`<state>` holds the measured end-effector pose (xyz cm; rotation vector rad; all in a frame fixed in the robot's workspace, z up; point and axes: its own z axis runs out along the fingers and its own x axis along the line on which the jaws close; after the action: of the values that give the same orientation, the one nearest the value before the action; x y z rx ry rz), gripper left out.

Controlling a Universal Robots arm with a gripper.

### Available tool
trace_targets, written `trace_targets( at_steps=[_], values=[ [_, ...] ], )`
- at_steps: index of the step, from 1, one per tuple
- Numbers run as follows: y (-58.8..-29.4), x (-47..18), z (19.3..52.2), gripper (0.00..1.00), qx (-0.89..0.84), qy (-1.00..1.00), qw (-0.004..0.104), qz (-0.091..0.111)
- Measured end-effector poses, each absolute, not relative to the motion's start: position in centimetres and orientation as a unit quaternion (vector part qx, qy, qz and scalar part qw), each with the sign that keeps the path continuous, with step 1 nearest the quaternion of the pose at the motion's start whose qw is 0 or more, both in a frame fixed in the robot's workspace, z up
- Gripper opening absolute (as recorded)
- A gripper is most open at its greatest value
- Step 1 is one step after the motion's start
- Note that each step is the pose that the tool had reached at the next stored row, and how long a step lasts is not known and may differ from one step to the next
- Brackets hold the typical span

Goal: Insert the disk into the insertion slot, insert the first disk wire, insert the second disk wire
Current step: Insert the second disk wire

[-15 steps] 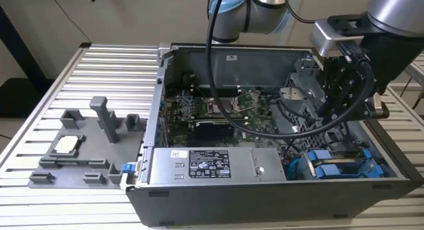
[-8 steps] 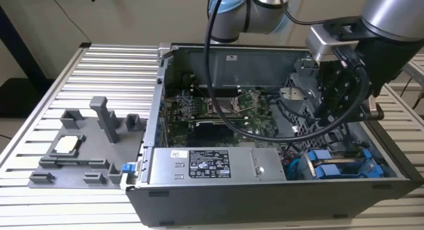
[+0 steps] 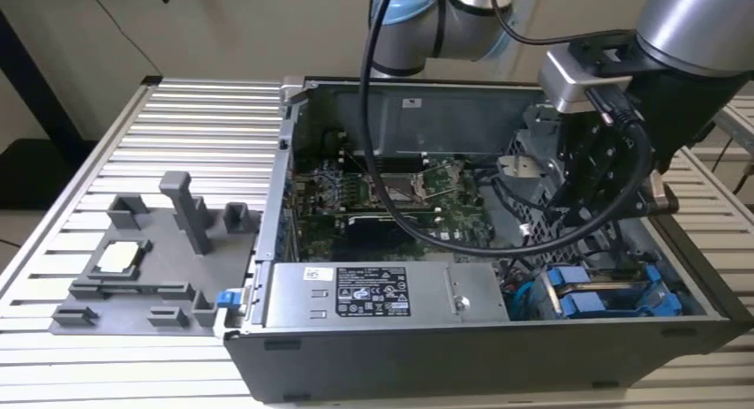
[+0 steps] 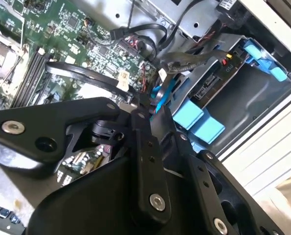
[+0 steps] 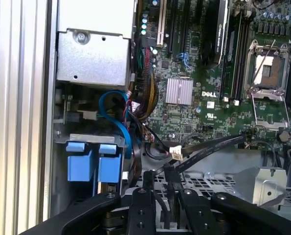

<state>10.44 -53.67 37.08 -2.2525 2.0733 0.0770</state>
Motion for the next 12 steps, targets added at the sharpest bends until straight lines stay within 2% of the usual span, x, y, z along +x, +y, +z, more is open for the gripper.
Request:
trace_targets(
  at_steps=[1, 2, 3, 9, 12],
  values=[
    [-53.67, 10.44, 37.08, 0.34, -0.736, 0.676, 0.04, 0.025],
    [-53.67, 10.44, 37.08, 0.34, -0.737, 0.675, 0.04, 0.025],
    [-53.66, 10.42, 37.07, 0.41, -0.737, 0.674, 0.04, 0.025],
    [-53.66, 9.93, 36.5, 0.41, -0.742, 0.668, 0.051, 0.03],
    [-53.65, 9.92, 36.37, 0.41, -0.743, 0.666, 0.053, 0.031]
  ],
)
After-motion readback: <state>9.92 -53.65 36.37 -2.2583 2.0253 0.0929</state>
